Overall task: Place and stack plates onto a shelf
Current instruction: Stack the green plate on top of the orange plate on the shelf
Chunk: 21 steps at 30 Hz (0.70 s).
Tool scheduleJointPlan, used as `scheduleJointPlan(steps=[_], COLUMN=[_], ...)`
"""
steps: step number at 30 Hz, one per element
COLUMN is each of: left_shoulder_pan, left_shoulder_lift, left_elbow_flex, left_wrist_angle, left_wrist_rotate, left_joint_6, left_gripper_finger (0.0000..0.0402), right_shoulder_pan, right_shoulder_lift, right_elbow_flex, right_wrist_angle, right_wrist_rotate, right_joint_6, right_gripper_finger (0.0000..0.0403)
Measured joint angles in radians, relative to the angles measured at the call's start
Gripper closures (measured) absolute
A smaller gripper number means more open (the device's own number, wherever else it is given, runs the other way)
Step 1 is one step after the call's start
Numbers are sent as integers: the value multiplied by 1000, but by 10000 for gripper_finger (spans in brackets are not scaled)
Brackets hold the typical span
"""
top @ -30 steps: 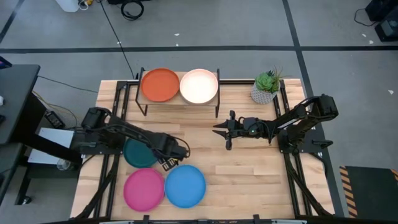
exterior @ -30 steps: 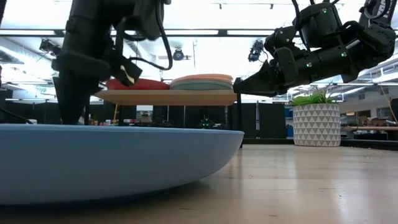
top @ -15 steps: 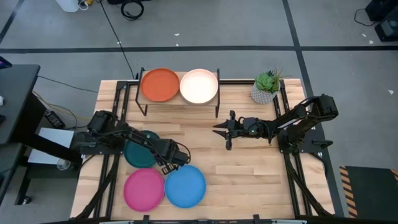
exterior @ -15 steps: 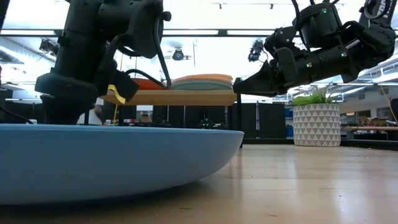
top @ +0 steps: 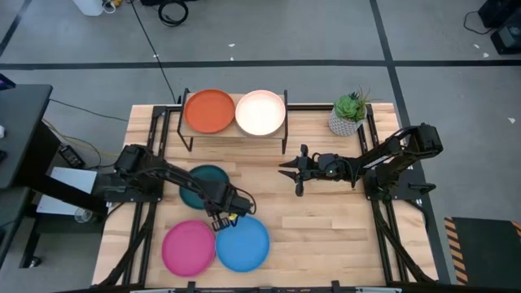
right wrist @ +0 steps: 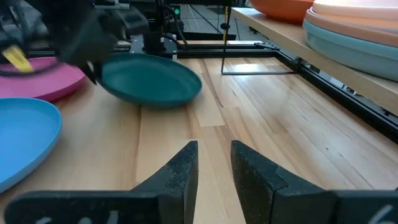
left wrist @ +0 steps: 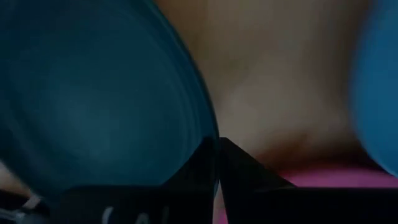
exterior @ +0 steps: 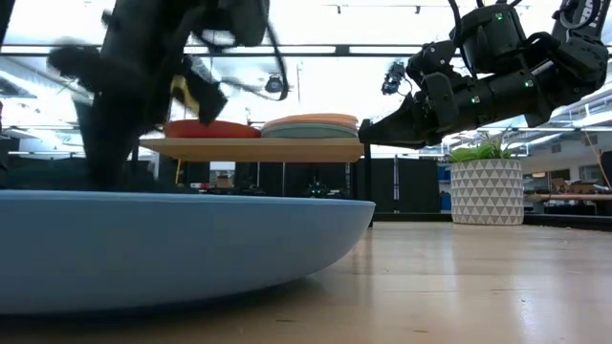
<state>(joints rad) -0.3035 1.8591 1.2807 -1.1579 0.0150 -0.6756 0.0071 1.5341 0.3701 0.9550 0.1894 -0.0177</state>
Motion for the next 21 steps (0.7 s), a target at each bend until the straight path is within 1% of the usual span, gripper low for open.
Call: scheduleJointPlan(steps=[3,6,12,16,18,21], left_shoulder_pan=[-5,-14,-20,-20,-16,16], left_shoulder_lift=[-13,-59,-174,-262,-309,-367], left_elbow_flex=[95,196,369,444,456,453], left_wrist_angle=[-89,-154,-200,-228,-237,-259], left_wrist_rotate=[-3,-56,-157,-301,-392,-483], left_joint_6=[53,84,121,152,164,174], left_gripper_finger=[389,389,389,389,389,389], right_shoulder_pan=[0,0,0,0,0,0], right_shoulder_lift=[0,0,0,0,0,0], right_elbow_flex=[0,0,0,0,0,0], right_wrist_angle=[0,0,-3,-2,-2,1], right_wrist_rotate=[0,0,0,0,0,0], right_joint_6=[0,0,0,0,0,0], right_gripper_finger=[301,301,301,301,301,301])
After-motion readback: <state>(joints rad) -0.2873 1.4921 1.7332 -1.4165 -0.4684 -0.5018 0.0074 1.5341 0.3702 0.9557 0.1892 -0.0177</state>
